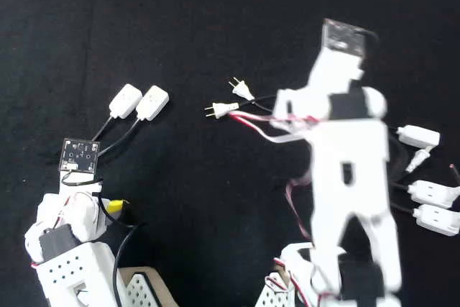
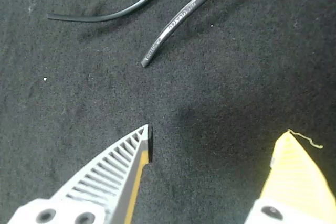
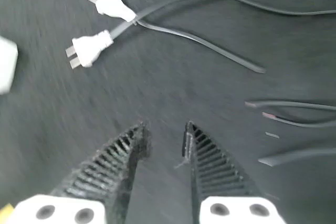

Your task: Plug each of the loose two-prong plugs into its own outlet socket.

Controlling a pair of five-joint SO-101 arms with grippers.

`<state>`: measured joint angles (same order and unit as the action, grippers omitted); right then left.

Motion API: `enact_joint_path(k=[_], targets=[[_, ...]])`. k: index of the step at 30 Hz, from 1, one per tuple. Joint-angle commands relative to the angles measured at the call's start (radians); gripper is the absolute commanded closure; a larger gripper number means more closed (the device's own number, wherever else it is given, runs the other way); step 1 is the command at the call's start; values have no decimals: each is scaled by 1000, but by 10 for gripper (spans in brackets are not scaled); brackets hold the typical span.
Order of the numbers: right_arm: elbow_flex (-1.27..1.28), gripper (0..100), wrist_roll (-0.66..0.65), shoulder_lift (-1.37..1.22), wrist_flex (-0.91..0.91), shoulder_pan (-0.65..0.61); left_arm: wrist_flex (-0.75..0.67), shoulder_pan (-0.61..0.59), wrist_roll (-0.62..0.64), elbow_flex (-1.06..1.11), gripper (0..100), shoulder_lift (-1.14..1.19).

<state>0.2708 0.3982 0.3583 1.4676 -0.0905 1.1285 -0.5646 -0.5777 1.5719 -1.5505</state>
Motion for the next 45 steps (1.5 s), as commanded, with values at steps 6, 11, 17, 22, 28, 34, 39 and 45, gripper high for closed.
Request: enact_joint_path(k=[6,11,17,22,28,34,39,45], targets=[[-4,889,439,-476,-546,-189,-8,2,-8,-4,643,-6],[-4,889,531,-572,-690,-252,-8,2,-8,-4,643,-6],[-2,889,615,-613,-738,-261,-8,2,-8,-4,643,-6],[-4,889,617,-657,-738,-264,-8,2,-8,-4,643,-6],[-25,889,617,-685,-743,-264,-8,1,-8,-4,643,-6],[-97,889,617,-780,-732,-265,-8,-1,-8,-4,643,-6],[-170,889,617,-823,-663,-292,-8,-1,-8,-4,643,-6],[-208,891,609,-855,-660,-302,-8,-1,-8,-4,643,-6]])
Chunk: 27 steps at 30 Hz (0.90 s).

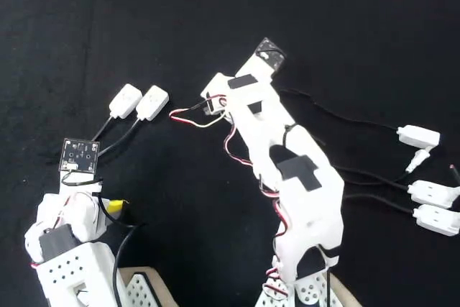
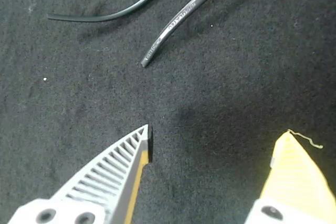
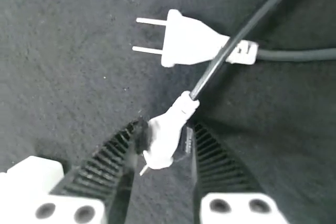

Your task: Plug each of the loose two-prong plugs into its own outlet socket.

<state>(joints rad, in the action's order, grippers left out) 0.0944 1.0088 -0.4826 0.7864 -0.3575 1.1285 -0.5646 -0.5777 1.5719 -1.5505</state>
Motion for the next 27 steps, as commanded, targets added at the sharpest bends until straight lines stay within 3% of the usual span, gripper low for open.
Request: enact_joint_path(k=[1,9,12,17,23,27], targets=[[-36,891,-3,-18,21,-37,-8,-1,-8,-4,643,-6],[-33,902,-5,-13,23,-35,-8,-1,-8,-4,643,-6],[-39,985,-5,-12,35,-34,-8,-1,-8,-4,643,-6],[-137,987,-14,-13,218,-34,-8,1,-8,-4,643,-6],[-239,987,-348,-10,442,-41,-9,1,-8,-4,643,-6],[-259,987,-477,71,562,-61,-9,2,-8,-4,643,-6]])
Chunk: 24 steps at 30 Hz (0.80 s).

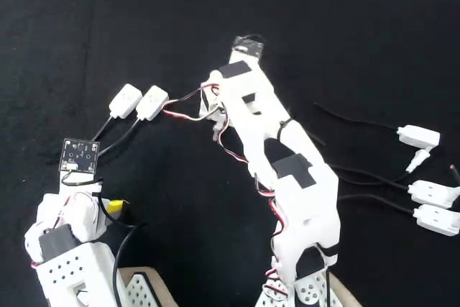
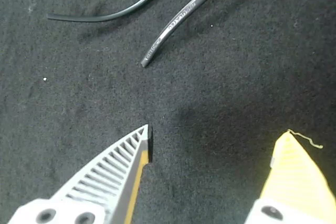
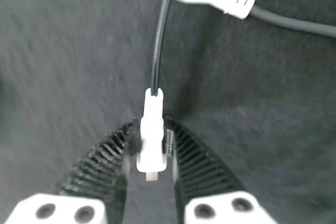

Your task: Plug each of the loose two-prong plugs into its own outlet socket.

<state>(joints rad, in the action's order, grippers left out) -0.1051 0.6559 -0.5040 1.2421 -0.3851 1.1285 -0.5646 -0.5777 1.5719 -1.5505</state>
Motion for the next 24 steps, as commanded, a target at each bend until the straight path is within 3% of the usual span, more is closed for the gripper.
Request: enact_joint_path(k=[1,7,14,20,24], targets=[[-39,987,-149,131,115,-49,-8,4,-8,-4,643,-6],[318,987,-230,512,-55,-199,-6,28,-8,-8,643,-6],[828,987,-311,1093,-379,-218,46,186,18,-62,644,-8],[1224,987,-301,1613,-681,-222,44,407,180,-108,644,-112],[1503,987,-213,1899,-937,-224,44,585,302,-108,644,-292]])
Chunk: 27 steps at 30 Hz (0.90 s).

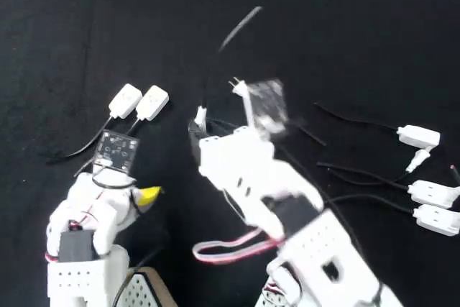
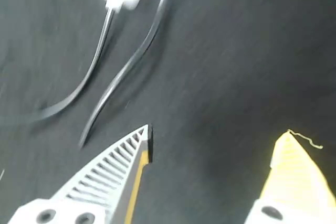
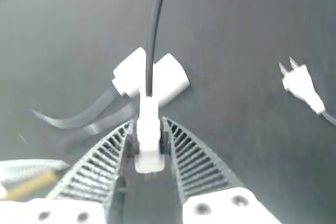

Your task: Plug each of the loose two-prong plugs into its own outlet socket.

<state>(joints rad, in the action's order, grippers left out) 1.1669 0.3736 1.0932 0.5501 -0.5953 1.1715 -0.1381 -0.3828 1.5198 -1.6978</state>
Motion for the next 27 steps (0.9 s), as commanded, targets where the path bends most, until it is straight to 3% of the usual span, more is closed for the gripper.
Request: enact_joint_path(k=[1,4,7,14,23,27], targets=[[288,987,84,363,-296,-14,-14,205,147,-67,644,-141],[374,987,107,495,-321,-49,-126,320,255,-90,644,-97],[358,986,126,530,-204,-133,-222,375,308,-90,644,-97],[328,986,120,529,-71,-232,-184,381,310,-151,644,-97],[189,985,117,529,167,-265,-252,208,302,-119,644,-97],[179,985,101,529,181,-265,-301,176,221,-67,644,-97]])
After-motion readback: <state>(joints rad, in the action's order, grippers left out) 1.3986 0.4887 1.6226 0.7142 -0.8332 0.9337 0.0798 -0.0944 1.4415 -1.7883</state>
